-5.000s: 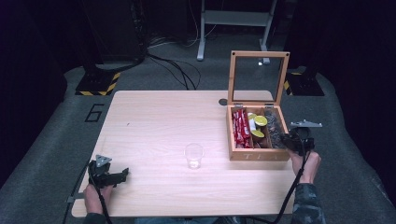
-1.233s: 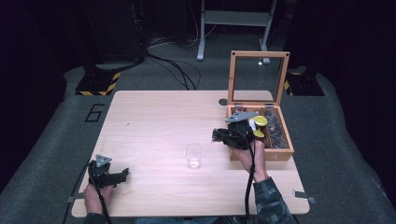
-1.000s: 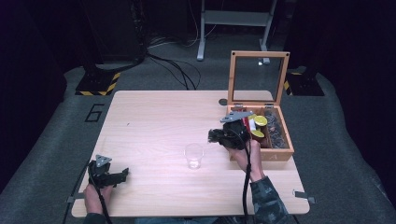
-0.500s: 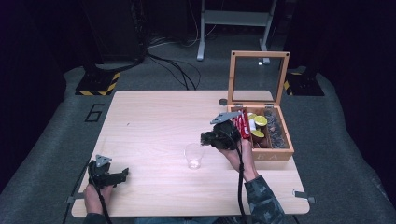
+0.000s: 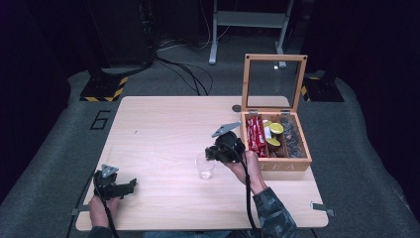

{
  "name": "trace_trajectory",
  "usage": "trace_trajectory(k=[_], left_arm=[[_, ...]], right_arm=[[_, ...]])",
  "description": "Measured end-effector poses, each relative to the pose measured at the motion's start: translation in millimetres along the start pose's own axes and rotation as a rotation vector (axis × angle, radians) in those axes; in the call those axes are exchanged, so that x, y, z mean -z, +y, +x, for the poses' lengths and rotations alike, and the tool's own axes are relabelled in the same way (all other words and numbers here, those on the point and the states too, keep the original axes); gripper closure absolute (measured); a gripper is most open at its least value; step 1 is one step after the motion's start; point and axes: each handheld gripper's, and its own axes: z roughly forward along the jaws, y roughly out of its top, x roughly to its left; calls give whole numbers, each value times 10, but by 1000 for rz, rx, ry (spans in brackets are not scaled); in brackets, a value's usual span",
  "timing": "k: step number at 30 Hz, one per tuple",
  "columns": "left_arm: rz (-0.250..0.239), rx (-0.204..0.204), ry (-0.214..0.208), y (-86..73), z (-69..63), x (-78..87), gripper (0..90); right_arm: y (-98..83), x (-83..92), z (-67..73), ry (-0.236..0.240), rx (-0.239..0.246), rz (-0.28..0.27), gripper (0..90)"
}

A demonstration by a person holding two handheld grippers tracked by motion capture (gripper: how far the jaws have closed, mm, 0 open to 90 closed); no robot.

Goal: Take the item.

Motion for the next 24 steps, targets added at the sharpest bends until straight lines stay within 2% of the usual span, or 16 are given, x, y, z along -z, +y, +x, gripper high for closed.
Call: trace_trajectory(k=[10, 12, 24], left_arm=[[-4, 4, 0, 0, -3, -3, 59], [-4, 3, 0, 0, -2, -3, 59], [1, -1, 0, 0, 2, 0, 59]], right_arm=[[-6, -166, 77, 15, 20, 45, 800], [-8, -188, 76, 16, 40, 55, 800], [-49, -328, 105, 20, 39, 90, 800]])
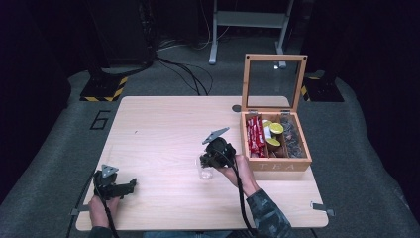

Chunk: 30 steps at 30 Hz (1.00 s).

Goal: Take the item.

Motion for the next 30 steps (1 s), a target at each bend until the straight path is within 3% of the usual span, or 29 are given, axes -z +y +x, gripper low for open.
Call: trace_trajectory(k=[17, 18, 19, 26, 30], left_arm=[[1, -4, 0, 1, 4, 1, 59], [0, -3, 0, 1, 3, 0, 59], [-5, 5, 1, -1, -3, -3, 59], [0, -3, 0, 1, 2, 1, 59], [0, 0, 0, 0, 0, 0, 59]], right_arm=[[-28, -68, 34, -1, 23, 10, 779], [-31, -66, 38, 0, 13, 1, 716], [-31, -66, 38, 0, 13, 1, 716], [-51, 25, 26, 1, 0, -42, 351], [-93, 98, 27, -7, -21, -74, 219]])
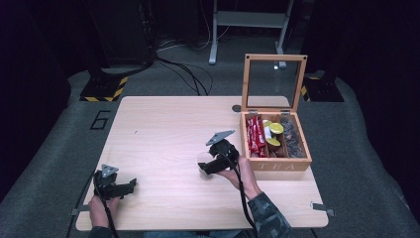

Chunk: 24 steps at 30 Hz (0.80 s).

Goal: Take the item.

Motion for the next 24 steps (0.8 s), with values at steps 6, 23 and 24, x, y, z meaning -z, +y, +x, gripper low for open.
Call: trace_trajectory(k=[6, 23, 24], left_arm=[[0, -1, 0, 0, 1, 0, 59], [-1, 0, -2, 0, 3, -2, 59], [-1, -2, -1, 0, 3, -1, 59]], right_arm=[[-63, 154, -5, -15, 5, -57, 123], [-373, 819, -101, -137, -32, -152, 51], [-404, 859, -108, -144, -34, -149, 52]])
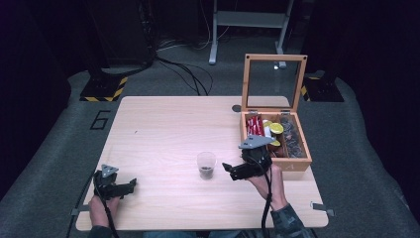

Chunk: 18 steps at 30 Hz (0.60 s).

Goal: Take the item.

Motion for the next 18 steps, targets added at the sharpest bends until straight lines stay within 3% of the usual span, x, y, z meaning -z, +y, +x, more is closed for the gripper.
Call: trace_trajectory(k=[8, 11, 18], left_arm=[[9, 1, -3, 3, 4, 5, 59], [2, 0, 0, 0, 0, 2, 60], [4, 1, 0, 1, 1, 1, 59]], right_arm=[[-242, 303, -119, -87, -44, -12, 57], [-356, 434, -179, -125, -80, -22, 57], [-846, 594, -392, -221, -179, -13, 40]])
